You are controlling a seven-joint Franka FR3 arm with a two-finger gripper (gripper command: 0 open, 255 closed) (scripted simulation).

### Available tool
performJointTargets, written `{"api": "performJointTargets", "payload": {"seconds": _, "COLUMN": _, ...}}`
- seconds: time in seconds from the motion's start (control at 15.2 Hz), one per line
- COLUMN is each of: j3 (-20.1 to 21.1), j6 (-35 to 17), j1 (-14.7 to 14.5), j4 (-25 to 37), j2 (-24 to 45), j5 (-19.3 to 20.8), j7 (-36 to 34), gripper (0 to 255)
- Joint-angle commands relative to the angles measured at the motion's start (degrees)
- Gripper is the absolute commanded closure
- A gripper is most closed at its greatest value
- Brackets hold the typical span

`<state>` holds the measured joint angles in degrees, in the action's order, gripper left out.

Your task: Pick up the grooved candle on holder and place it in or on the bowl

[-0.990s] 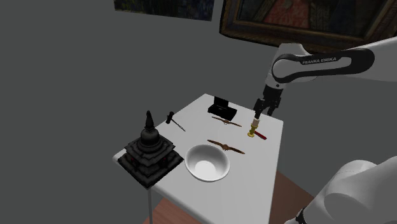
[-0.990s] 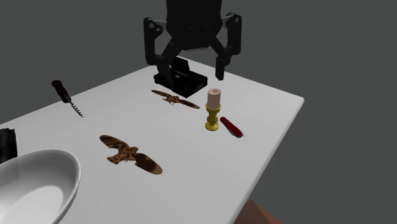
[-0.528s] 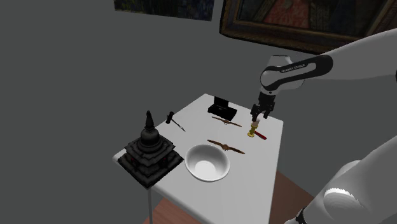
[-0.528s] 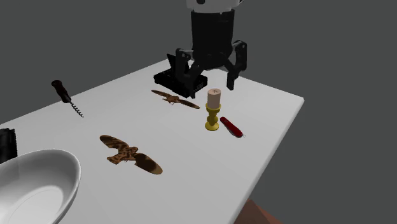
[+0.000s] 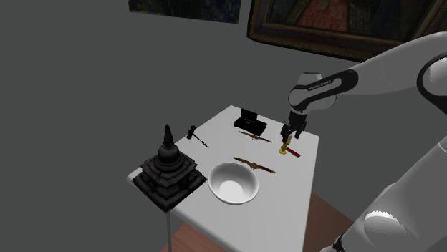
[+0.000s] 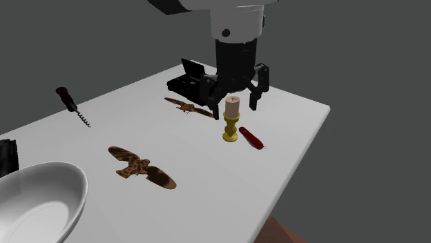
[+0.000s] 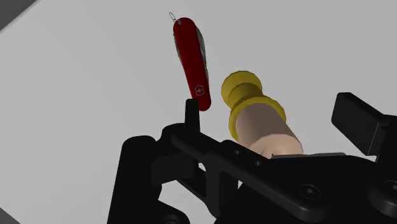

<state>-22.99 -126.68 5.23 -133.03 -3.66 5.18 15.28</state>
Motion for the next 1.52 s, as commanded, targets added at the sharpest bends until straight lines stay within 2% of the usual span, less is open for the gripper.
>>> {"api": "performJointTargets", "payload": {"seconds": 0.0, "j3": -0.13, "j6": -1.46, "j1": 0.06, "j4": -0.67, "j2": 0.79, "j5": -0.27, "j7": 0.29, "gripper": 0}}
{"api": "performJointTargets", "payload": {"seconds": 0.53, "j3": -0.13, "j6": -1.45, "j1": 0.06, "j4": -0.67, "j2": 0.79, "j5": -0.27, "j7": 0.29, "gripper": 0}}
{"api": "performJointTargets", "payload": {"seconds": 0.59, "j3": -0.13, "j6": -1.45, "j1": 0.06, "j4": -0.67, "j2": 0.79, "j5": -0.27, "j7": 0.29, "gripper": 255}}
{"api": "performJointTargets", "payload": {"seconds": 1.19, "j3": -0.13, "j6": -1.46, "j1": 0.06, "j4": -0.67, "j2": 0.79, "j5": -0.27, "j7": 0.29, "gripper": 255}}
{"api": "performJointTargets", "payload": {"seconds": 1.45, "j3": 0.04, "j6": 1.74, "j1": 0.04, "j4": 0.71, "j2": -1.13, "j5": 0.42, "j7": -0.16, "gripper": 255}}
